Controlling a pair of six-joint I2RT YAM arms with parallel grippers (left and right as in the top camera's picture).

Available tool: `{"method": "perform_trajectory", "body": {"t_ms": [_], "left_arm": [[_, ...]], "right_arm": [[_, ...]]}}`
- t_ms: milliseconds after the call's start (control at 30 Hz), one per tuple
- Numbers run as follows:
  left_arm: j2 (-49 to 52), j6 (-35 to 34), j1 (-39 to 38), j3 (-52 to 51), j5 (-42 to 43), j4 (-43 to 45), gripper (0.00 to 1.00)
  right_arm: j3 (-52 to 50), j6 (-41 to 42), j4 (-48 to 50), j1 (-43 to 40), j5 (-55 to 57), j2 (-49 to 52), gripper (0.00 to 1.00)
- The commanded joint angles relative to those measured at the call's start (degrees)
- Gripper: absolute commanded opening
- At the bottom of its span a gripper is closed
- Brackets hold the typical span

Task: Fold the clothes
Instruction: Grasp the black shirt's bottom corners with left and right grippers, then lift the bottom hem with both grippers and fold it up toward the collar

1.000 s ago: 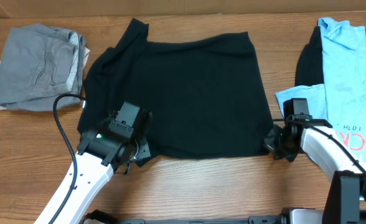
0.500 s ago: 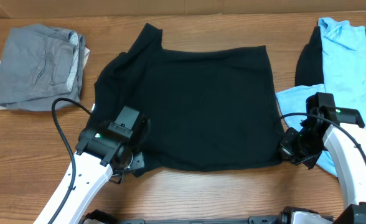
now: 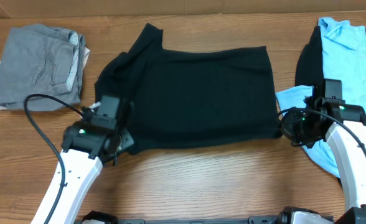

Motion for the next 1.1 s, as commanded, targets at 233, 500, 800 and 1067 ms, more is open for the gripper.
{"method": "perform_trajectory", "body": {"t_ms": [233,500,800,1067], "left_arm": [[4.9,5.8,2.8,1.6,-2.0,16.6,0.04],[16.3,6.0,2.9,1.6,-7.6,26.1,0.04],[22.9,6.0,3.3,1.6,-7.9,33.2,0.04],[23.4,6.0,5.5,1.6,-7.9,36.2,0.04]], "right_arm": [[2.1,0.0,13.1,-0.1,-0.7,6.7,0.04],[2.1,-1.1,25.0,1.1,-2.3,13.7,0.04],[2.1,-1.1,32.4,3.7,-2.3,21.8,0.04],[2.1,-1.1,36.8,4.2,-0.5,24.0,0.04]]}}
